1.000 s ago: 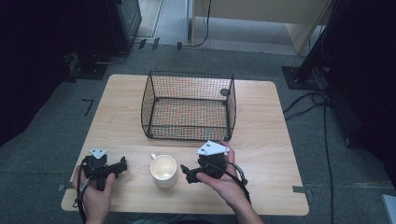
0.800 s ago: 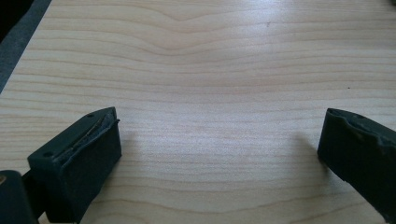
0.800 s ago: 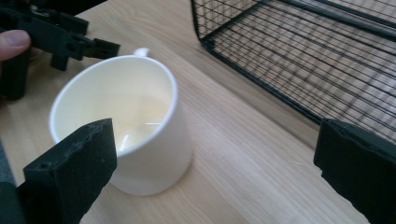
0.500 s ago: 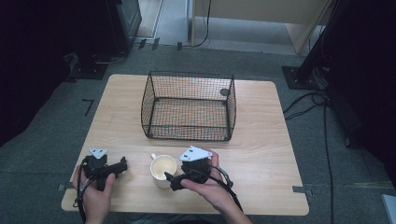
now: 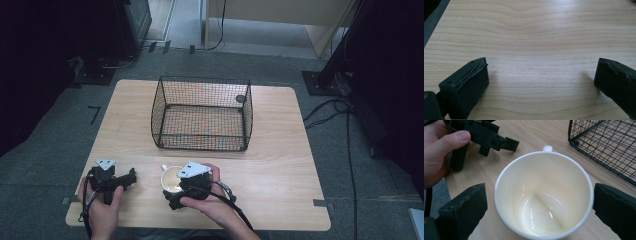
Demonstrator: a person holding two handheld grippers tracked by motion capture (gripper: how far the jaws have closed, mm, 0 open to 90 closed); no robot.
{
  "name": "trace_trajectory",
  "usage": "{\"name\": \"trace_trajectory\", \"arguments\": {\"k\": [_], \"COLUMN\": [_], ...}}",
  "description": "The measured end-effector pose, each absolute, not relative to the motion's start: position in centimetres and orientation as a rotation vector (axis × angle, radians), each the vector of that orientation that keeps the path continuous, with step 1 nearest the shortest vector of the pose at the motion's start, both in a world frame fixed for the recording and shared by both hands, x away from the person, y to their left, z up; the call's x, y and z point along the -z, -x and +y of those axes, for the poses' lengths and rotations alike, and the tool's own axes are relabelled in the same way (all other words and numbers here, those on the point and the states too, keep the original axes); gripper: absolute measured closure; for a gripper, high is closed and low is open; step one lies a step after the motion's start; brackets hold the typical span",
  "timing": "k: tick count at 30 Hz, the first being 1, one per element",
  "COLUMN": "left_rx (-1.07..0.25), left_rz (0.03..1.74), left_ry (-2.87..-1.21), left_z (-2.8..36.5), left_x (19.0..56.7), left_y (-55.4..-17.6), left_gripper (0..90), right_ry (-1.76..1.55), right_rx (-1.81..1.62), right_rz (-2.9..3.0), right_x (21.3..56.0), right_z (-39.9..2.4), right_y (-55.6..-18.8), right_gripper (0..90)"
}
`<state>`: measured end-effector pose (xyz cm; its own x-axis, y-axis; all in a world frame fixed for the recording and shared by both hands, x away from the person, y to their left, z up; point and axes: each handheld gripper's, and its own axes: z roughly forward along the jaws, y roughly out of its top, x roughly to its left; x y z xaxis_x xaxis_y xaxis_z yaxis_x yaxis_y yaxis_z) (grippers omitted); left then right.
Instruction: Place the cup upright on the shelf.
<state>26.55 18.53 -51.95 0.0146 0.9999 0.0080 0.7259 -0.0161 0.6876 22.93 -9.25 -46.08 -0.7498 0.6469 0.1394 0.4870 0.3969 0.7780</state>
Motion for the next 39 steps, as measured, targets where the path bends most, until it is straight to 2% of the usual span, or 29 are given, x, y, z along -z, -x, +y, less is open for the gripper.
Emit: {"name": "trace_trajectory", "arguments": {"k": [5,11,18,39], "left_rx": [-0.710,-0.709,-0.709,-0.706], "left_rz": [1.761,1.758,1.756,1.753], "left_ry": [-1.796,-1.799,-1.800,-1.800], "left_z": [18.5,18.5,18.5,18.5], "left_x": [52.0,51.9,52.0,52.0], "left_y": [-26.6,-26.5,-26.6,-26.6], "left_gripper": [0.0,0.0,0.0,0.0], "right_ry": [-1.007,-1.029,-1.031,-1.031], "right_rx": [-1.231,-1.200,-1.175,-1.195], "right_rz": [2.458,2.423,2.423,2.394], "right_x": [46.7,47.2,47.7,46.0], "right_z": [-8.4,-7.9,-7.7,-8.9], "right_y": [-23.0,-23.2,-23.2,-23.7], "right_gripper": [0.4,5.9,7.5,9.4]}}
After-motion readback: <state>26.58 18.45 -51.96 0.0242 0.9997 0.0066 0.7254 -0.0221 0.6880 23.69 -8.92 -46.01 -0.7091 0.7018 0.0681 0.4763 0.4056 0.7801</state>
